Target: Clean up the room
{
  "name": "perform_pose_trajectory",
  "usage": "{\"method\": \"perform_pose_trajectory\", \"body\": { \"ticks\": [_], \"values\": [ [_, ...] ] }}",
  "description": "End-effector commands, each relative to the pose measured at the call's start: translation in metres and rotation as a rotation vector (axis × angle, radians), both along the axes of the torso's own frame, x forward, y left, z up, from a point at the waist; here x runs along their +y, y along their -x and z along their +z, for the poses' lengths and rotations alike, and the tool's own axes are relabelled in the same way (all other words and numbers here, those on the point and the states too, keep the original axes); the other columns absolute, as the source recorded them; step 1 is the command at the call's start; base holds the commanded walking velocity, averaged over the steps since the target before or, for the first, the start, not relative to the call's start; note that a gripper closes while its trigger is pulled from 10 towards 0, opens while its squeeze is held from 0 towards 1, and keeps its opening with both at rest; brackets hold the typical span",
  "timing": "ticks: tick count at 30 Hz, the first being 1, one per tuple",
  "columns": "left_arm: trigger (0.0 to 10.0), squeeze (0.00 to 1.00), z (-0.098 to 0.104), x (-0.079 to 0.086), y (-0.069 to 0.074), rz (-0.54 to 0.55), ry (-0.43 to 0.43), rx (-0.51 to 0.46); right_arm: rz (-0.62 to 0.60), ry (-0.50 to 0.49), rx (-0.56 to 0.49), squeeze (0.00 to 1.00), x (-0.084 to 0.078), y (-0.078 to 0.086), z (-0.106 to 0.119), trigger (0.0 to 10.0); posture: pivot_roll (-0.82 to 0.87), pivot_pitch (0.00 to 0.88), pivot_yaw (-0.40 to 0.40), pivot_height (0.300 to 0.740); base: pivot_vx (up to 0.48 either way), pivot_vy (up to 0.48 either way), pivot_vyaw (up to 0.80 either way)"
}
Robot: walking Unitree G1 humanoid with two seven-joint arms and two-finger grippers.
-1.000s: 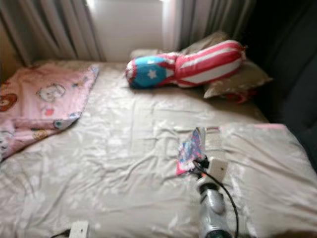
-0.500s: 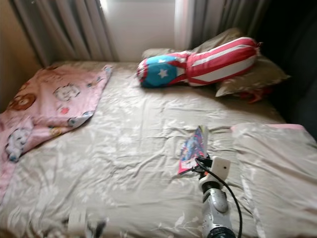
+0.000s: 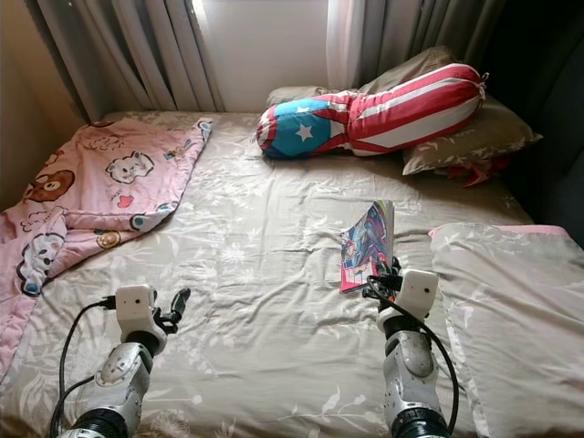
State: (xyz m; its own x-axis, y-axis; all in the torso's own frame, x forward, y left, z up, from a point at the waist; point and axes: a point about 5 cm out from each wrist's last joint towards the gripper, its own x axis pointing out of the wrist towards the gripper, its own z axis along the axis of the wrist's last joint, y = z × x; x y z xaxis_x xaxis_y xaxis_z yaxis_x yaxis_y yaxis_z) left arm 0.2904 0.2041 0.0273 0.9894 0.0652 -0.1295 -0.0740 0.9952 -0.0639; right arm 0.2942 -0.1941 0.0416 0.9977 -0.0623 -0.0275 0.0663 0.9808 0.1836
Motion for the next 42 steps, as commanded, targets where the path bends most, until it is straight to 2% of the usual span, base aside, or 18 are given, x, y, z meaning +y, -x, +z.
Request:
{"method": "perform_pose_trajectory", "body": {
  "ticks": [1, 6, 10, 15, 20, 30, 32, 36, 42],
  "values": [
    [10.0, 0.0, -0.004, 0.002, 0.007, 0.016, -0.012, -0.003, -0.005, -0.001, -0.093, 0.0, -0.004, -0.005, 0.018, 10.0, -0.06, 0.0, -0.046, 0.74, 0.0, 0.0, 0.0],
    [10.0, 0.0, -0.009, -0.003, 0.022, 0.017, -0.023, -0.033, 0.025, -0.01, -0.099, 0.0, -0.008, 0.005, 0.016, 10.0, -0.04, 0.0, -0.078, 0.74, 0.0, 0.0, 0.0],
    [10.0, 0.0, -0.012, -0.001, 0.029, 0.018, -0.035, -0.035, 0.032, -0.002, -0.102, 0.0, -0.011, 0.012, 0.016, 10.0, -0.05, 0.0, -0.093, 0.74, 0.0, 0.0, 0.0],
    [10.0, 0.0, -0.005, -0.005, 0.023, 0.016, -0.047, -0.061, 0.014, 0.011, -0.074, 0.0, -0.019, 0.011, 0.016, 10.0, -0.04, 0.0, -0.103, 0.74, 0.0, 0.0, 0.0],
    [10.0, 0.0, -0.002, -0.008, 0.026, 0.0, -0.056, -0.077, 0.003, -0.001, -0.082, 0.0, -0.019, 0.011, 0.019, 10.0, -0.04, 0.0, -0.07, 0.74, 0.0, 0.0, 0.0],
    [10.0, 0.0, 0.003, -0.002, 0.03, 0.027, -0.052, -0.096, 0.048, -0.016, -0.062, 0.0, -0.002, 0.009, 0.018, 10.0, -0.06, 0.0, -0.089, 0.74, 0.0, 0.0, 0.0],
    [10.0, 0.0, 0.005, -0.009, 0.026, -0.005, -0.04, -0.095, 0.035, 0.009, -0.057, 0.0, -0.006, 0.009, 0.019, 10.0, -0.06, 0.0, -0.074, 0.74, 0.0, 0.0, 0.0],
    [10.0, 0.0, 0.009, -0.01, 0.023, -0.055, -0.046, -0.103, 0.03, 0.019, -0.058, 0.0, -0.005, 0.006, 0.019, 10.0, -0.05, 0.0, -0.074, 0.74, 0.0, 0.0, 0.0],
    [10.0, 0.0, 0.014, -0.005, 0.014, -0.124, -0.082, -0.089, 0.128, 0.029, -0.063, 0.0, 0.007, -0.003, 0.026, 10.0, -0.06, 0.0, -0.064, 0.74, 0.0, 0.0, 0.0]
  ]
}}
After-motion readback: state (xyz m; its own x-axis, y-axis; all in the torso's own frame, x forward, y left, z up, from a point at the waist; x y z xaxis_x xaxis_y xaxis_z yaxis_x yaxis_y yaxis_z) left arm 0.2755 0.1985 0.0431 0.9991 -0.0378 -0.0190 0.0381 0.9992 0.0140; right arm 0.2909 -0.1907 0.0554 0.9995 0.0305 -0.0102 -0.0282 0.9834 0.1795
